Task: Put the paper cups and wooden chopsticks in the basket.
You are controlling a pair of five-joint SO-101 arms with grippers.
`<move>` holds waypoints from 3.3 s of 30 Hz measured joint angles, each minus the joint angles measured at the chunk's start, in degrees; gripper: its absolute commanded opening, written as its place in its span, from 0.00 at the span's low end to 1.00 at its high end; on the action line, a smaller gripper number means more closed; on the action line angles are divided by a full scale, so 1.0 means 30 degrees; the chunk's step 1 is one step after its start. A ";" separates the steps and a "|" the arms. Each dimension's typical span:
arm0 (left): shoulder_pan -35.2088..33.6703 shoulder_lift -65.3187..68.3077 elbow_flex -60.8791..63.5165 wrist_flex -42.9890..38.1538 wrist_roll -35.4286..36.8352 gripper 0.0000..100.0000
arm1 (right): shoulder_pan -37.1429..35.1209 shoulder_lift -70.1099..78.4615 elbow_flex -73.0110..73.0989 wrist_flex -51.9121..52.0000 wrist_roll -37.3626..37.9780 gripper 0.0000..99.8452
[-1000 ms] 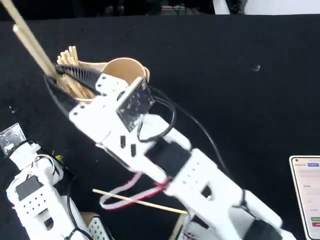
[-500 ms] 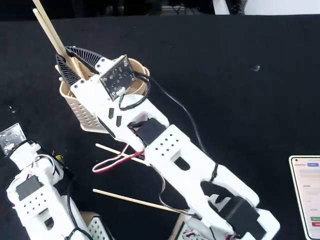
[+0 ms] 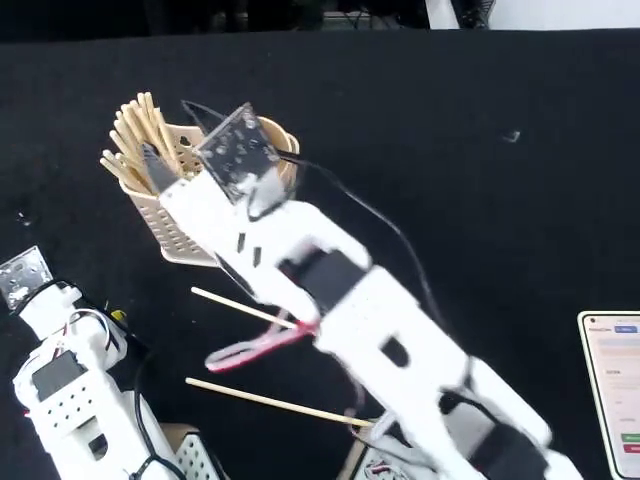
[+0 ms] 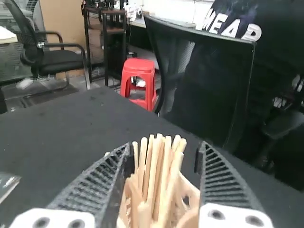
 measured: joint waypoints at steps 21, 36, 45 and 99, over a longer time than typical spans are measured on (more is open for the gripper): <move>0.0000 0.0000 0.0000 0.0000 0.0000 0.24 | -0.5714 -0.7883 1.4125 1.4505 0.1993 0.22; 0.0000 0.0000 0.0000 0.0000 0.0000 0.24 | -0.7502 -0.4015 1.6733 0.9582 0.2022 0.21; 0.0000 0.0000 0.0000 0.0000 0.0000 0.24 | -0.4513 -0.0381 1.4300 0.9260 0.2227 0.01; 0.0000 0.0000 0.0000 0.0000 0.0000 0.24 | -0.0088 0.3458 0.0410 -0.5011 0.0059 0.13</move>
